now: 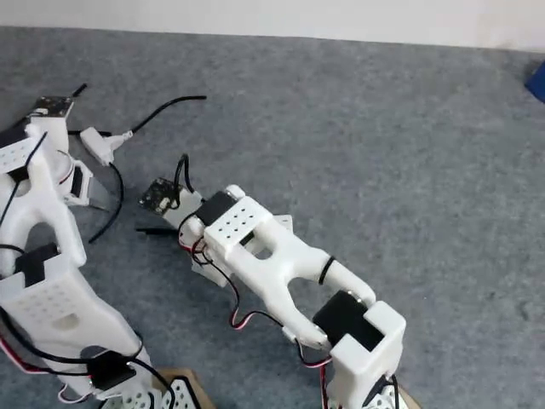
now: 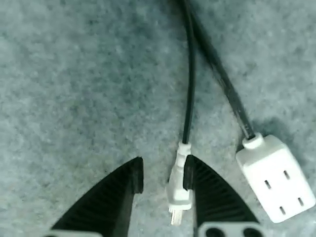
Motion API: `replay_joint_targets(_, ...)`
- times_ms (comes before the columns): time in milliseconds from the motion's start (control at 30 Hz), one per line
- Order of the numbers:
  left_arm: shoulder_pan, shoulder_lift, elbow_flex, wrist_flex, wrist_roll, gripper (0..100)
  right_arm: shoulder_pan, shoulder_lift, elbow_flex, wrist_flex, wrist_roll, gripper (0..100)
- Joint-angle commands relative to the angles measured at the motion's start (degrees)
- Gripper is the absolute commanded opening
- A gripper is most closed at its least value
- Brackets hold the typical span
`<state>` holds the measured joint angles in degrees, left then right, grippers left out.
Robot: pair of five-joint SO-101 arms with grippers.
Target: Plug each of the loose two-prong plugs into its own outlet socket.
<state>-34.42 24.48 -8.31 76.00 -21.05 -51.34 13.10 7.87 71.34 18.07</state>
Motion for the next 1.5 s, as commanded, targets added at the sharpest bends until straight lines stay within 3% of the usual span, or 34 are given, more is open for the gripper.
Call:
replay_joint_targets(0, -1.0, -3.8, -2.4, 0.4, -0.5, 29, 0.9, -2.9, -0.1, -1.6, 1.1, 14.1)
replay_joint_targets(467, -1.5, -3.4, -2.2, 0.4, -0.5, 29, 2.9, 1.4, 3.3, -6.5, 2.5, 14.1)
replay_joint_targets(867, -2.2, -3.6, -2.2, 0.8, -0.5, 29, 3.5, 5.4, 3.2, -11.9, -2.6, 13.8)
replay_joint_targets(1033, -3.8, -3.7, -2.2, 0.4, -0.5, 29, 4.2, 9.1, 2.8, -10.9, -3.0, 13.8)
replay_joint_targets(1333, -4.1, -3.3, -2.2, 0.4, -0.6, 29, 4.1, -0.3, 2.7, -1.0, -2.7, 13.8)
replay_joint_targets(1467, -4.0, -3.3, -2.2, 0.6, -0.6, 29, 4.4, 1.1, 3.0, -2.9, -2.7, 13.8)
